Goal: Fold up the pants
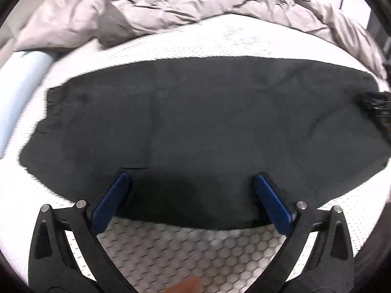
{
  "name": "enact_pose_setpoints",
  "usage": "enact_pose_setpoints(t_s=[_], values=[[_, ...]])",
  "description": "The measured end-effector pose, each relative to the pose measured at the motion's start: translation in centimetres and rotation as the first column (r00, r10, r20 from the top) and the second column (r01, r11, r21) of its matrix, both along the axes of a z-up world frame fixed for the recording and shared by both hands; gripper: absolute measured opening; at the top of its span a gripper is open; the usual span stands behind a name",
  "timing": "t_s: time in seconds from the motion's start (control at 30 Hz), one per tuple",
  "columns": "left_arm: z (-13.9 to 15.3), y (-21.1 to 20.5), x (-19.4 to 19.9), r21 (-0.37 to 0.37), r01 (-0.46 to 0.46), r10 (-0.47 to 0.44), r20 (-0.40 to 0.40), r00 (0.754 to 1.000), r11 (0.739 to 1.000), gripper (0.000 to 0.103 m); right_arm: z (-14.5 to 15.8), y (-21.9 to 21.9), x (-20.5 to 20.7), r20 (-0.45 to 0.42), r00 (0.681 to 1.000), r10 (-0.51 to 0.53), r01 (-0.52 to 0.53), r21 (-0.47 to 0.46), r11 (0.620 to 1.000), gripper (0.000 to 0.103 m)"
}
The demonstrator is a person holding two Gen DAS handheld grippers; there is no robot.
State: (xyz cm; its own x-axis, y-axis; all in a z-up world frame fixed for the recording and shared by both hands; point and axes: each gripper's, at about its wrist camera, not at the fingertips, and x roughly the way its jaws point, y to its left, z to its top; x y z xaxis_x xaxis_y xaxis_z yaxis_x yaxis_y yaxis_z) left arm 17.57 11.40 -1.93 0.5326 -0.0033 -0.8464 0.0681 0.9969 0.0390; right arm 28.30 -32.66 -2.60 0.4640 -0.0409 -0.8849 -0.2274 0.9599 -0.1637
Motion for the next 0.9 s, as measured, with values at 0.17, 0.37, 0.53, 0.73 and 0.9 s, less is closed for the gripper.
enact_pose_setpoints(t_s=[0.17,0.37,0.53,0.73,0.9], values=[[1.7,-1.4,1.2,-0.207,0.041,-0.033,0.041,0.999,0.978,0.102,3.0,3.3,-1.9,0.056,0.995,0.082,-0.086,0.06,0.994,0.102],[-1.5,-10.6,2.3,-0.08,0.249,-0.254,-0.061,0.965,0.965,0.102,2.1,14.5,-5.1,0.037,0.91,0.413,-0.415,0.086,0.906,0.102],[-1.7,-9.0,0.7,-0.079,0.28,-0.283,-0.038,0.958,0.957,0.102,-0.3,15.5,-6.5,-0.044,0.879,0.475,-0.475,0.027,0.88,0.102],[-1.6,-4.2,0.6,-0.07,0.165,-0.168,-0.036,0.985,0.984,0.102,0.2,3.5,-5.3,-0.105,0.966,0.237,-0.232,0.057,0.971,0.102],[0.2,-3.8,2.4,-0.13,0.131,-0.135,-0.017,0.991,0.983,0.102,2.4,4.0,-5.4,-0.04,0.99,0.138,-0.133,0.112,0.985,0.103]])
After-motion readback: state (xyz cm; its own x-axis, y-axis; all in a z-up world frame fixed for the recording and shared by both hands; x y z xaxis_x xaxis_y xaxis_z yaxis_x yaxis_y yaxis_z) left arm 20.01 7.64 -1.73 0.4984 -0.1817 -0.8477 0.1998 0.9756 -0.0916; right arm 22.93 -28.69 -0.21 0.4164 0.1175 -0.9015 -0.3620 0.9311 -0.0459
